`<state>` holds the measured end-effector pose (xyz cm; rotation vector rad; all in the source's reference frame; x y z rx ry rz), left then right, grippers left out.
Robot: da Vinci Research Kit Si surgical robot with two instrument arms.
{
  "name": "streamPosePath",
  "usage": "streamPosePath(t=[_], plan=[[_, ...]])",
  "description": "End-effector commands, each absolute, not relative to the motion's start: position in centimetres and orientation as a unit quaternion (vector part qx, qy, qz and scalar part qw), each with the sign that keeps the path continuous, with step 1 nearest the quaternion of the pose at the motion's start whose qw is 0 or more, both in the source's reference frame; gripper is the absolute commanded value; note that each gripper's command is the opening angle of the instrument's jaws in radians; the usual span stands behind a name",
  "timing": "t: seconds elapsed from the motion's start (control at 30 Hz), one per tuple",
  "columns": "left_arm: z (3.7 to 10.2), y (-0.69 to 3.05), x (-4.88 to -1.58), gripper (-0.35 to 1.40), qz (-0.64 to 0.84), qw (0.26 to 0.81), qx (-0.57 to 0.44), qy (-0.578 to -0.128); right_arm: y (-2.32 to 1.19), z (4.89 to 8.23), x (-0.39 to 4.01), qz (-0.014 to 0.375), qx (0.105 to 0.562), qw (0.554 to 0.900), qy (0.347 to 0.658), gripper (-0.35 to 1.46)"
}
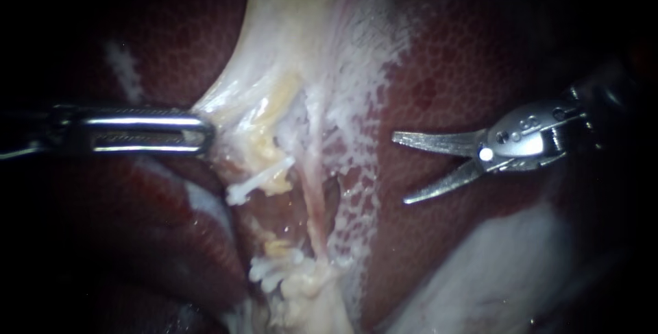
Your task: Go back from the cut left tube
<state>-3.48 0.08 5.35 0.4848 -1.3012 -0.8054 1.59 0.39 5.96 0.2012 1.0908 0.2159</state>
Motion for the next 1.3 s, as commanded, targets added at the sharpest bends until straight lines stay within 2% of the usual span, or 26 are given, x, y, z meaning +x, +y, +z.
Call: streamPosePath(t=[0.03,0.57,1.3], plan=[[5.39,0.07,-3.5,-0.35,-0.361,0.696,0.217,-0.581,0.38,5.96,1.58,0.103,0.095,0.845,0.517,1.43],[5.82,0.0,-3.82,-0.35,-0.357,0.704,0.227,-0.57,0.39,5.99,1.54,0.087,0.087,0.846,0.519,1.43],[5.89,-0.03,-3.9,-0.35,-0.356,0.707,0.23,-0.566,0.39,5.99,1.54,0.077,0.081,0.847,0.519,1.43]])
